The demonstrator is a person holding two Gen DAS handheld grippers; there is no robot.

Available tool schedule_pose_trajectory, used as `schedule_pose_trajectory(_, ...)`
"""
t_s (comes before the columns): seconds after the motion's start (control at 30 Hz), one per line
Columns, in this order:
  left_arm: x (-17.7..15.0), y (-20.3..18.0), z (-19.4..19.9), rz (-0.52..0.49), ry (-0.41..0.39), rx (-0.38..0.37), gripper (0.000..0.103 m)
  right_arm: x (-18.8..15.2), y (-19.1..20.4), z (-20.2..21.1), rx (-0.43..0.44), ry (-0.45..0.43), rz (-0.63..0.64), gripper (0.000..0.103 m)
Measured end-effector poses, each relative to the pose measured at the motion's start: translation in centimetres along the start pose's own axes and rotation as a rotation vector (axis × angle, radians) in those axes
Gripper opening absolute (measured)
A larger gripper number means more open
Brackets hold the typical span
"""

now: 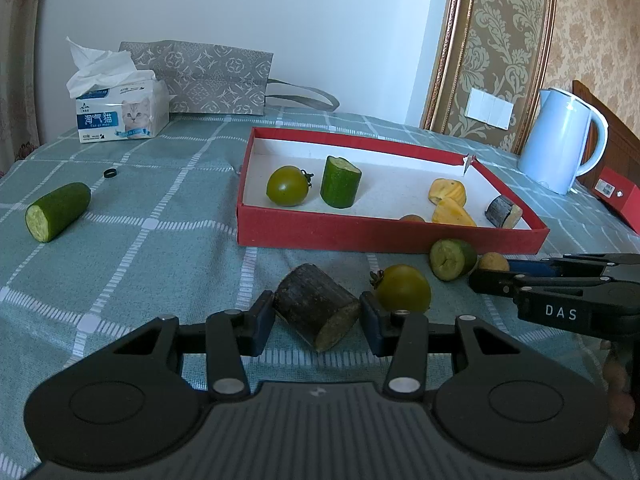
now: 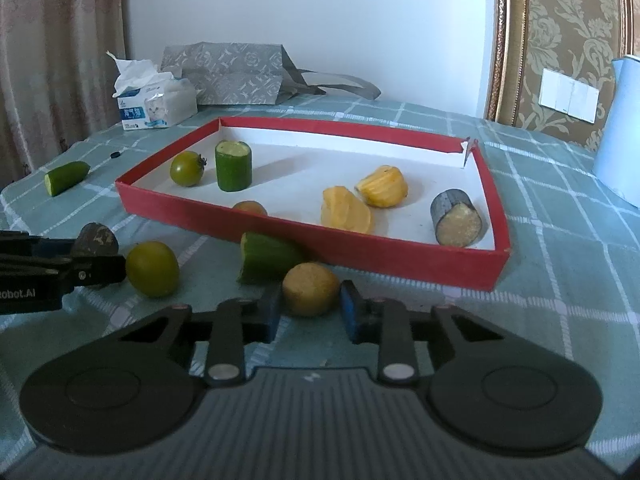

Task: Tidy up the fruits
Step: 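Grasp the small yellow potato with the right tool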

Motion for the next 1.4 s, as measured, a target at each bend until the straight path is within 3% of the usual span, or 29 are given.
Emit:
schedule_pose_trajectory(0.37, 0.0, 0.0, 0.0, 0.002, 0.000, -0.001, 0.045, -0.5, -0.6, 1.8, -0.046, -0.045, 0.008, 0.029)
schedule_pose_trajectory(0.7, 0.0, 0.0, 0.0, -0.012, 0.000, 0.048, 0.045, -1.3, -1.7, 2.5, -0.060, -0.024, -0.041, 0.029)
schedule_pose_trajectory(1.4, 0.2, 0.0, -0.2, -0.033, 0.004, 0.068, 0.045, -1.6, -2.2, 2.5, -0.060, -0.010, -0.069, 0.029)
Point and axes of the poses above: each gripper's, at about its wrist camera, not at the fingertips, and z roughly against the way its jaws point, y to its left, x to its top, the point moved 6 cm from there along -z, roughly the way its jaws point, and after that the axes turned 2 degrees about -y, right-handed, at the moved point
